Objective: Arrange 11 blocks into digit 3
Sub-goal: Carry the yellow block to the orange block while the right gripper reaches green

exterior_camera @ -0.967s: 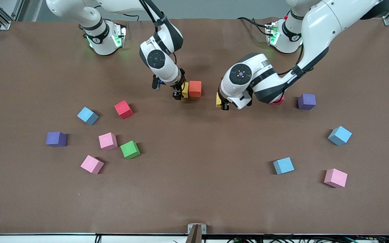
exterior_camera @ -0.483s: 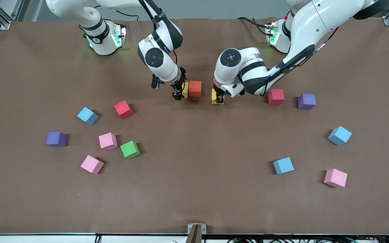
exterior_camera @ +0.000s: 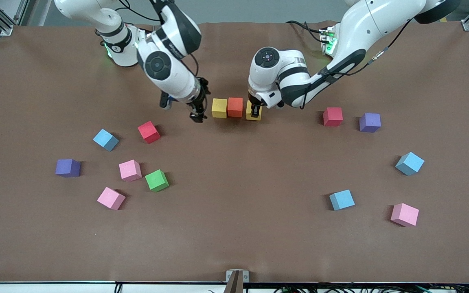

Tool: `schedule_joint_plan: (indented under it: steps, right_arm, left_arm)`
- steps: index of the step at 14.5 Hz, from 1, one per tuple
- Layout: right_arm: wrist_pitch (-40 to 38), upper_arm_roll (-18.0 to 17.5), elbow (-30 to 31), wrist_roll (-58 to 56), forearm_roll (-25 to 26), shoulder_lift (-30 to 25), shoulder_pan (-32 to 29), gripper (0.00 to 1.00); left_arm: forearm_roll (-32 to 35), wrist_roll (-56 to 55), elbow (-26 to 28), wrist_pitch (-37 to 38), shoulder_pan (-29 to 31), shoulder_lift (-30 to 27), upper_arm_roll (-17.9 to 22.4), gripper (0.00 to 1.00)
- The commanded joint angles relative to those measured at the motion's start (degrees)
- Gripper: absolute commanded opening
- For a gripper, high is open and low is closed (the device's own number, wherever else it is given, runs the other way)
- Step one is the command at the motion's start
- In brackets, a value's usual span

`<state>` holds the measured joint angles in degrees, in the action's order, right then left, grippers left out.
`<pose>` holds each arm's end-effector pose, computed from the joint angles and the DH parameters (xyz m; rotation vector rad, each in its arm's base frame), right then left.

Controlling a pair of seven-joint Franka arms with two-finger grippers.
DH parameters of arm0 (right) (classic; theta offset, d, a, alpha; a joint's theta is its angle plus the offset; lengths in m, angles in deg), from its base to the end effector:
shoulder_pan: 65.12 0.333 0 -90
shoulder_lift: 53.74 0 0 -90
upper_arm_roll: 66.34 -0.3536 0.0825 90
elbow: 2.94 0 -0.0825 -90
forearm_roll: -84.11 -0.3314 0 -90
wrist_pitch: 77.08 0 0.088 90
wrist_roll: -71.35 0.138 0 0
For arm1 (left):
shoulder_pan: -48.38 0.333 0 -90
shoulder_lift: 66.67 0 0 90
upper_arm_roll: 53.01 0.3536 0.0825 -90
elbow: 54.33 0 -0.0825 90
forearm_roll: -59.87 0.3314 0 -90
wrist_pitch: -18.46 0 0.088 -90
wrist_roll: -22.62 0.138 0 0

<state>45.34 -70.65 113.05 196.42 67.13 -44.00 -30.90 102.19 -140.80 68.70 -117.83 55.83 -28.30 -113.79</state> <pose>0.4107 0.3511 0.4011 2.0674 -2.3022 -0.4101 0.3559 -0.4069 0.2675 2.3366 2.0788 -0.1383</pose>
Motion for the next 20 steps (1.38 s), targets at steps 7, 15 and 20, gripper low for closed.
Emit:
schedule_joint_plan:
  steps: [7,15,20]
  right_arm:
    - [3.4,-0.6,-6.1,-44.4,26.5,4.1,-13.8,1.0]
    - [14.2,-1.0,-6.0,-65.2,29.1,8.0,-16.3,1.0]
    - [14.2,-1.0,-7.7,-91.2,28.6,10.4,-18.8,1.0]
  left_arm:
    - [5.3,-25.1,0.3,-0.9,-5.9,-0.5,2.6,0.35]
    - [5.3,-26.8,-1.1,-0.9,-8.9,-0.1,5.3,0.35]
    - [5.1,-26.9,-1.5,-0.9,-9.2,0.0,5.2,0.35]
